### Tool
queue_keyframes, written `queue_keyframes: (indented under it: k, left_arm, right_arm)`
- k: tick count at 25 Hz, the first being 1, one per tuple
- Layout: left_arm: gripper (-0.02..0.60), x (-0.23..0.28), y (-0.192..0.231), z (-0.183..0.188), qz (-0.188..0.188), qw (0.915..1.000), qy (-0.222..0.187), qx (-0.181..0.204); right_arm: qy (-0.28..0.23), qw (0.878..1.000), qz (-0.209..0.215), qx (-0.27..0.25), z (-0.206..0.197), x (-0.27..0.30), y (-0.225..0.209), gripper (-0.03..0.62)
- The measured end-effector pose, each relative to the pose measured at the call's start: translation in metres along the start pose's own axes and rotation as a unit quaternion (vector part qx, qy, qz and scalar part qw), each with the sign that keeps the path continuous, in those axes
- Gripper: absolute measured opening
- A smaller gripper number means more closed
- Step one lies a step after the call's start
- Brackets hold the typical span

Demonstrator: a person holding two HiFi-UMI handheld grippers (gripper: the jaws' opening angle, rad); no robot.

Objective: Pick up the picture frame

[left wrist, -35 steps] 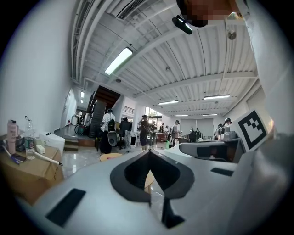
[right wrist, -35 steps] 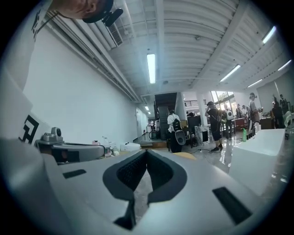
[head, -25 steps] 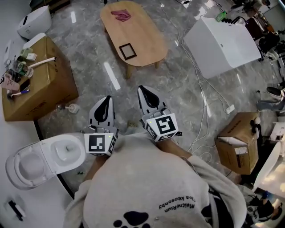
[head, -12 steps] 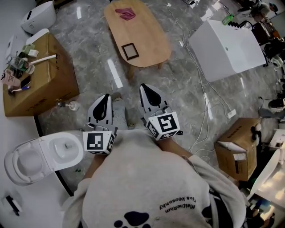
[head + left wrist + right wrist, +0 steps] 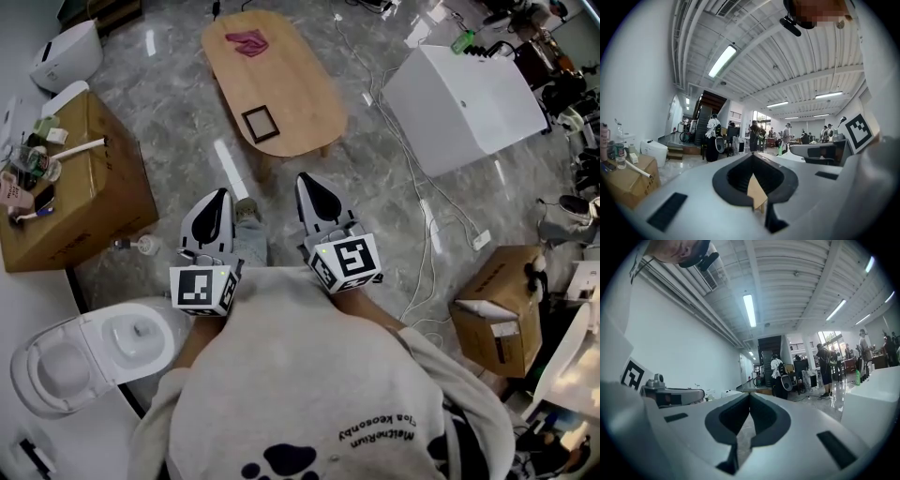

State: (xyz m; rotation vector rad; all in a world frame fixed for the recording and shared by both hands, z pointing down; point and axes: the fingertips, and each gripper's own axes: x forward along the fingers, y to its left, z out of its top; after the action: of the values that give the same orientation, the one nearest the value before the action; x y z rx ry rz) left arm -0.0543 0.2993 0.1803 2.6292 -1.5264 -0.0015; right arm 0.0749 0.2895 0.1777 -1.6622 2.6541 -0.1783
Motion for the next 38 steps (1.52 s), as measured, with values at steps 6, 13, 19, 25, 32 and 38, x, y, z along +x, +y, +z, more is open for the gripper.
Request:
queue_keyframes:
  k: [6, 13, 19, 25, 32, 38]
  left_arm:
    - [0.009, 0.053, 0.025, 0.000, -0.020, 0.9998, 0.007, -0.003]
    - [0.009, 0.121, 0.059, -0.001, -0.060, 0.9976, 0.033, -0.003]
    - [0.009, 0.178, 0.089, -0.004, -0.084, 0.9947, 0.058, -0.011]
    - [0.009, 0.231, 0.115, -0.004, -0.119, 0.9900, 0.075, -0.003]
    - [0.009, 0.277, 0.131, -0.012, -0.144, 0.9855, 0.090, -0.001]
    - [0.009, 0.291, 0.148, -0.018, -0.135, 0.9859, 0.099, 0.001]
  right_arm:
    - [0.007, 1.000, 0.001, -0.003, 0.001, 0.049, -0.015, 0.008]
    - [0.027, 0.999, -0.025, 0.005, -0.001, 0.119, -0.042, 0.008]
    - [0.040, 0.998, -0.053, 0.014, -0.001, 0.169, -0.071, 0.008]
    - [0.047, 0.995, -0.083, 0.024, -0.002, 0.216, -0.099, 0.008]
    - [0.057, 0.993, -0.097, 0.038, -0.012, 0.258, -0.123, 0.008]
    - [0.062, 0.994, -0.083, 0.040, -0.017, 0.281, -0.127, 0.008]
